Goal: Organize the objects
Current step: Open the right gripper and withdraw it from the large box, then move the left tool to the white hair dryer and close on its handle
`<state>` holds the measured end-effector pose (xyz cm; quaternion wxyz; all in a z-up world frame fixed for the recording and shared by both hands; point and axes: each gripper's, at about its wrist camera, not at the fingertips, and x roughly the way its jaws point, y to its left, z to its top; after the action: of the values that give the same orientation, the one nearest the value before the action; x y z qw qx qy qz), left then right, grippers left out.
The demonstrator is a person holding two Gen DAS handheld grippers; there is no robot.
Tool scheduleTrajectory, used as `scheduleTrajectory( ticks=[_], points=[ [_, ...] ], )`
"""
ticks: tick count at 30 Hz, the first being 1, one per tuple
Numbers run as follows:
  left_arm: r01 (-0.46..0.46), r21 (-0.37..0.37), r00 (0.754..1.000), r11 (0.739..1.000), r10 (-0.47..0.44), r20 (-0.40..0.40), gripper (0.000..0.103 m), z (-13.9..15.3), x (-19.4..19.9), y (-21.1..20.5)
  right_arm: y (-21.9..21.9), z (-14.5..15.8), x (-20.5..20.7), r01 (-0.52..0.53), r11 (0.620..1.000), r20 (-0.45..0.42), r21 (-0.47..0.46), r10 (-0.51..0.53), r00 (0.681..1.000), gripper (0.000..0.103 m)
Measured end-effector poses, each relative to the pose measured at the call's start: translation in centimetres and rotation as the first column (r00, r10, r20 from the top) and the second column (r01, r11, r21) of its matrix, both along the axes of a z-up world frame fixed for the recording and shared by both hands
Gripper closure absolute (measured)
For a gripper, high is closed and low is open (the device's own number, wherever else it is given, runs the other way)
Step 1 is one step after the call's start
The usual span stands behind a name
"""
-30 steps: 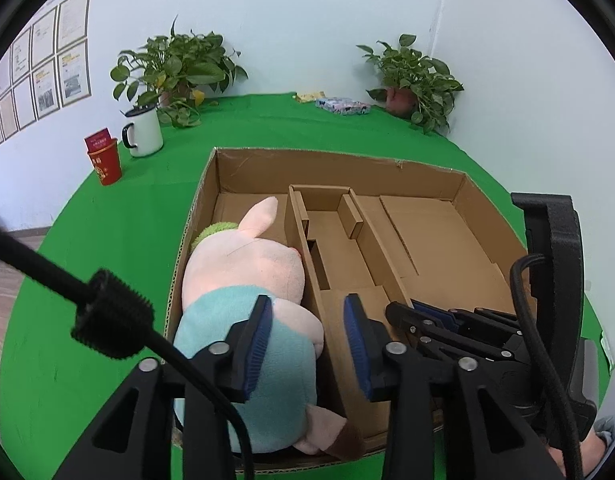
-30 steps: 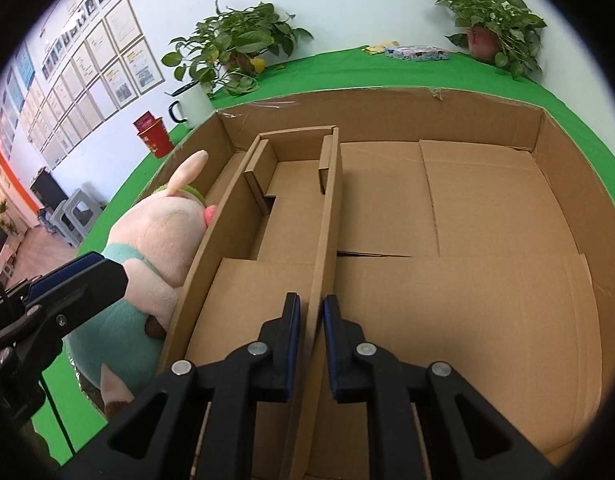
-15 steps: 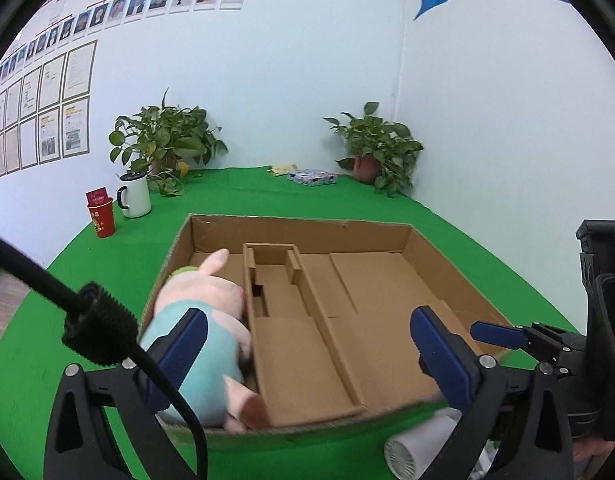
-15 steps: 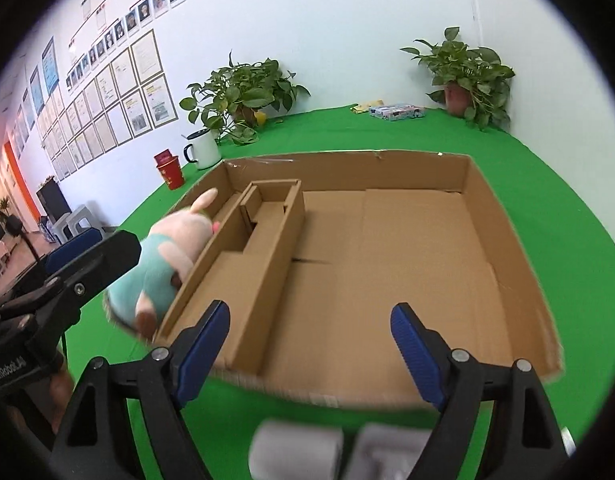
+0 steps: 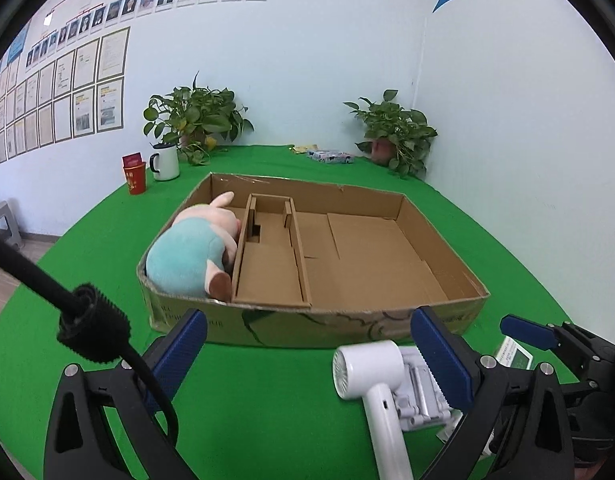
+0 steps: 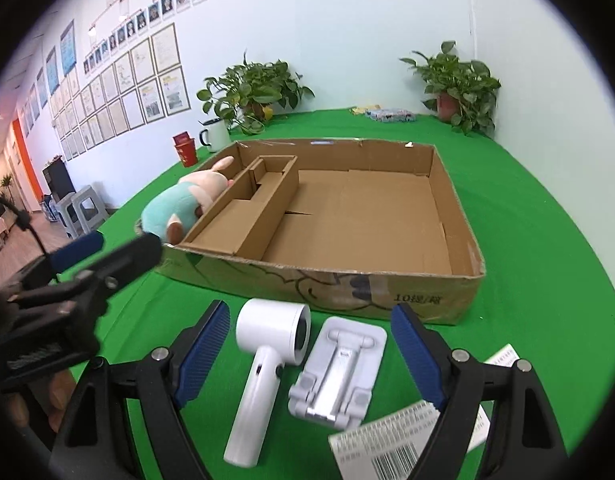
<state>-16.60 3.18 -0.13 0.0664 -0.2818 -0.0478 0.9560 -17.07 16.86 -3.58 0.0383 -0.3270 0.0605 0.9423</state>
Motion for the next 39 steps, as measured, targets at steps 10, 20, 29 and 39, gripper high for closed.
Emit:
scheduleTrajectory(
  ticks=[10, 20, 29, 39],
  points=[
    [0.057, 0.043, 0.998, 0.997, -0.057, -0.01, 0.094, 0.9, 2.6, 0.6, -0.6, 1.3, 3.3, 0.022, 0.999, -0.089, 0.041, -0.018, 0.996, 0.069],
    [0.107, 0.111, 0.994, 0.988, -0.109, 0.008, 0.01, 0.9, 2.2, 0.5, 0.1, 1.1, 4.3, -0.002, 1.0, -0.109, 0.019, 0.004, 0.994, 0.014],
    [0.235, 0.306, 0.934, 0.923, -0.302, 0.193, 0.01, -3.5, -1.8, 0.1, -0.6, -0.7, 4.6, -0.133, 0.99, -0.088, -0.056, 0.127, 0.988, 0.014],
    [0.277, 0.551, 0.788, 0.787, -0.514, 0.338, 0.012, -10.8, -6.2, 0.8, -0.9, -5.3, 3.9, -0.253, 0.92, -0.01, -0.301, 0.262, 0.965, 0.016]
  ],
)
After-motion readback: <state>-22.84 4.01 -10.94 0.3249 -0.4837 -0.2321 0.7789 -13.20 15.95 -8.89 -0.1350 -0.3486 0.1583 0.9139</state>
